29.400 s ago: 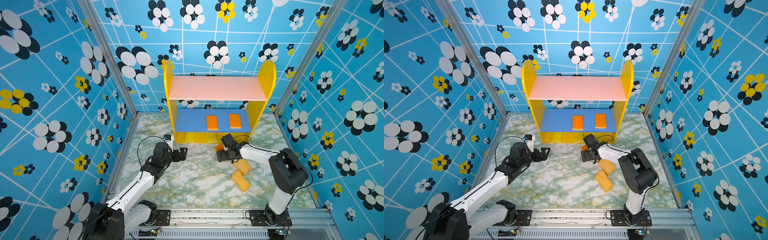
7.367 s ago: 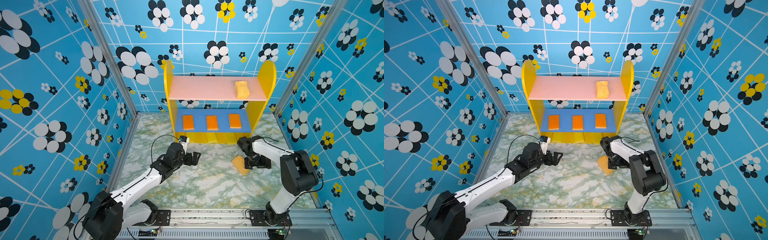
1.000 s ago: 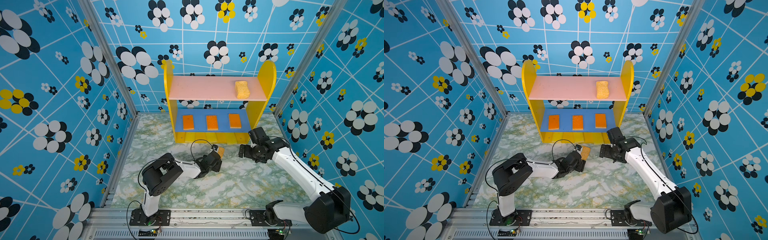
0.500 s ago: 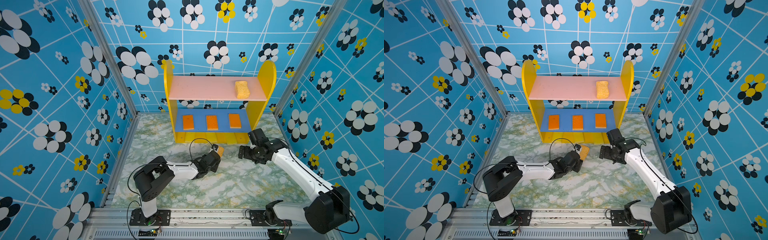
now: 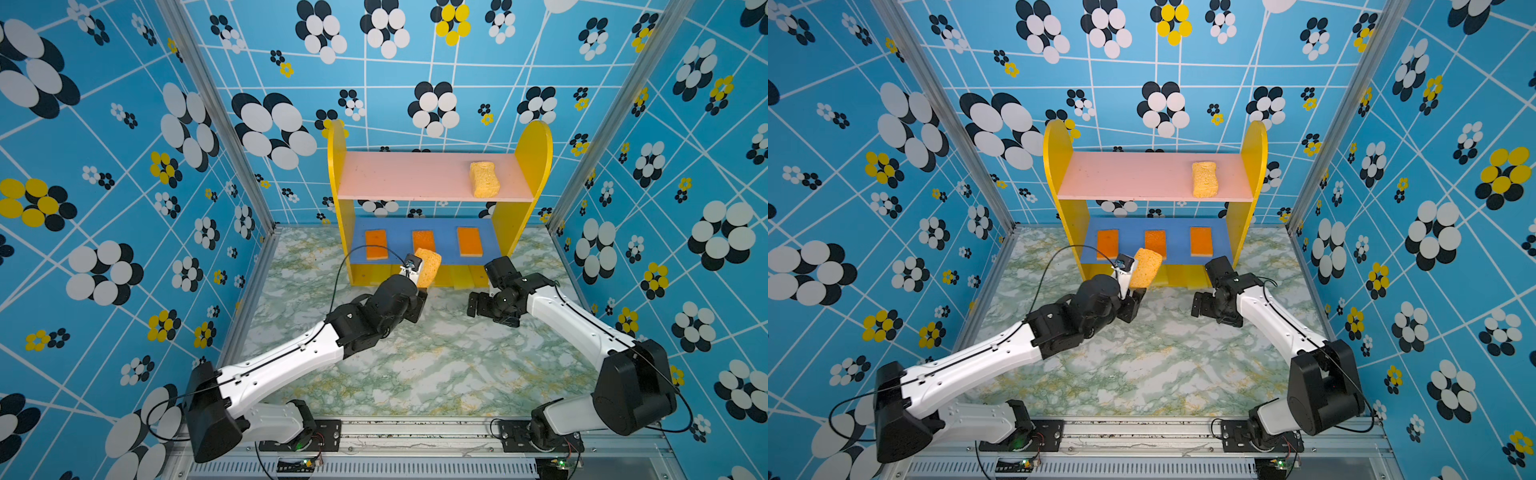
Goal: Arrange cleaning sponges on a shelf
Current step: Pick up the cleaning sponge from the center of the table, then place the cleaning sponge on the shelf.
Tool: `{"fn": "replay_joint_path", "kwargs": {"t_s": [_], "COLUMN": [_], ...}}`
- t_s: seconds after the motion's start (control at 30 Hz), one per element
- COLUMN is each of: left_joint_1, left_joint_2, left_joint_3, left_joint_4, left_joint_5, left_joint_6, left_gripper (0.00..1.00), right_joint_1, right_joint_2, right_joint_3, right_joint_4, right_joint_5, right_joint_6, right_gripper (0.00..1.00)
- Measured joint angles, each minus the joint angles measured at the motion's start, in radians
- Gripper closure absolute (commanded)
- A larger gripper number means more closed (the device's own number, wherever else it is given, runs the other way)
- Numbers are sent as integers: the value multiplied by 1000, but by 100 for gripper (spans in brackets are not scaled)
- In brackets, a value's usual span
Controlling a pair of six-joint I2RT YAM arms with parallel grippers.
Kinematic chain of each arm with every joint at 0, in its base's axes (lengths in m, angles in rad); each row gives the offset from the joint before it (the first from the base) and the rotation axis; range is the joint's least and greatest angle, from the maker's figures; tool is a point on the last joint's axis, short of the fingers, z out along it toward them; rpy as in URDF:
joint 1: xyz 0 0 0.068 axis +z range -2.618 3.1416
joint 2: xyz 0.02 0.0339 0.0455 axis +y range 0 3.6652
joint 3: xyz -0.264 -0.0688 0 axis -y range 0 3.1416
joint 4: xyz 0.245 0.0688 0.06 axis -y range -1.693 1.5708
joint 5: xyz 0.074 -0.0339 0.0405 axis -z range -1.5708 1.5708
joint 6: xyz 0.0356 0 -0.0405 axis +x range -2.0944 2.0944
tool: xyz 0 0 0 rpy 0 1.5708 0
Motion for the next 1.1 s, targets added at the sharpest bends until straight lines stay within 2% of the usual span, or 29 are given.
{"fn": "replay_joint_path", "kwargs": {"t_s": [0.17,0.37,0.5,0.77,0.97,1.1], "left_joint_1": [0,3,55,228,269,274], "left_joint_2": [-135,-108,-18,244,476,571], "left_joint_3": [104,279,396,661,919,1010], "left_joint_4": [-78,-100,-98,-63,-66,-68], "left_joint_5": [-39,-90,-84,33,74,78], "left_joint_6": [40,133,180,177,175,175], "left_gripper": [46,42,44,43,43,43], "right_joint_1": [0,0,0,0,0,0], "right_joint_2": [47,48,48,24,-20,-44], "right_joint_3": [27,63,73,71,44,30], "right_joint_4": [-1,0,0,1,7,14], "right_joint_5": [-30,-54,-66,-77,-80,-80], "right_joint_6": [-14,-14,-14,-14,-7,-6], "right_gripper": [1,1,1,1,1,1]}}
